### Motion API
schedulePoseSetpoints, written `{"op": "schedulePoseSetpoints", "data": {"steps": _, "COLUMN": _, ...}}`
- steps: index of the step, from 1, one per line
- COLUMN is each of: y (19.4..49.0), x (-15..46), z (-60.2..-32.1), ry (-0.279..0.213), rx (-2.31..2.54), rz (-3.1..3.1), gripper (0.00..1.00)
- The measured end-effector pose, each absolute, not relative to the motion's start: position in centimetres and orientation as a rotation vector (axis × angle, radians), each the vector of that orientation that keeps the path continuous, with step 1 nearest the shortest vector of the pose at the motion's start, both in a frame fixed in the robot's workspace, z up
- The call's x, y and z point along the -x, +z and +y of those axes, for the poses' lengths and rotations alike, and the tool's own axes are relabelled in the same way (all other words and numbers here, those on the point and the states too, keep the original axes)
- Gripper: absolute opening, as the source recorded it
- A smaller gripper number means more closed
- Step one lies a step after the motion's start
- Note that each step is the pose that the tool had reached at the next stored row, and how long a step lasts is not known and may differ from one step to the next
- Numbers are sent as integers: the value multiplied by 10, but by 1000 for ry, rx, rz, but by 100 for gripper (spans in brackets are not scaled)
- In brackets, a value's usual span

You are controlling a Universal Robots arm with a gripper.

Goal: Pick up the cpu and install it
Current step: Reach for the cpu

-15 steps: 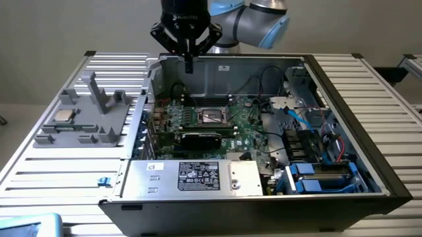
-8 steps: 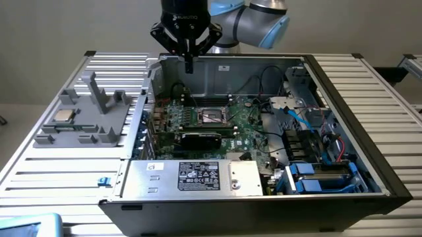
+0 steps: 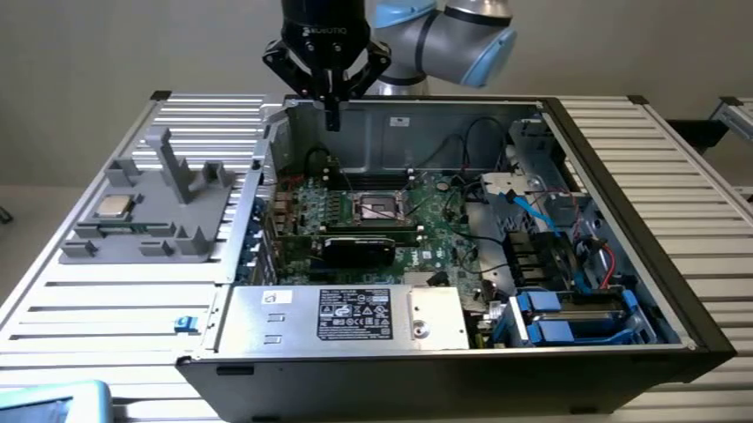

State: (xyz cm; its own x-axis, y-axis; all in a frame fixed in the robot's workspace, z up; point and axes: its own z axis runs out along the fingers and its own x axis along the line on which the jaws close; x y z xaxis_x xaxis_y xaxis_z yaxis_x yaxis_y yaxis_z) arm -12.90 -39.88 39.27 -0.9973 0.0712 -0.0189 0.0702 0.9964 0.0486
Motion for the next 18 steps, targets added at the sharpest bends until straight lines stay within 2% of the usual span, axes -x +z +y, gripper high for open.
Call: {"op": "schedulePoseSetpoints", "data": {"steps": 18, "y": 393, "x": 211, "z": -399, "ry": 75, "rx": -110, "rz": 3118, "gripper": 11}}
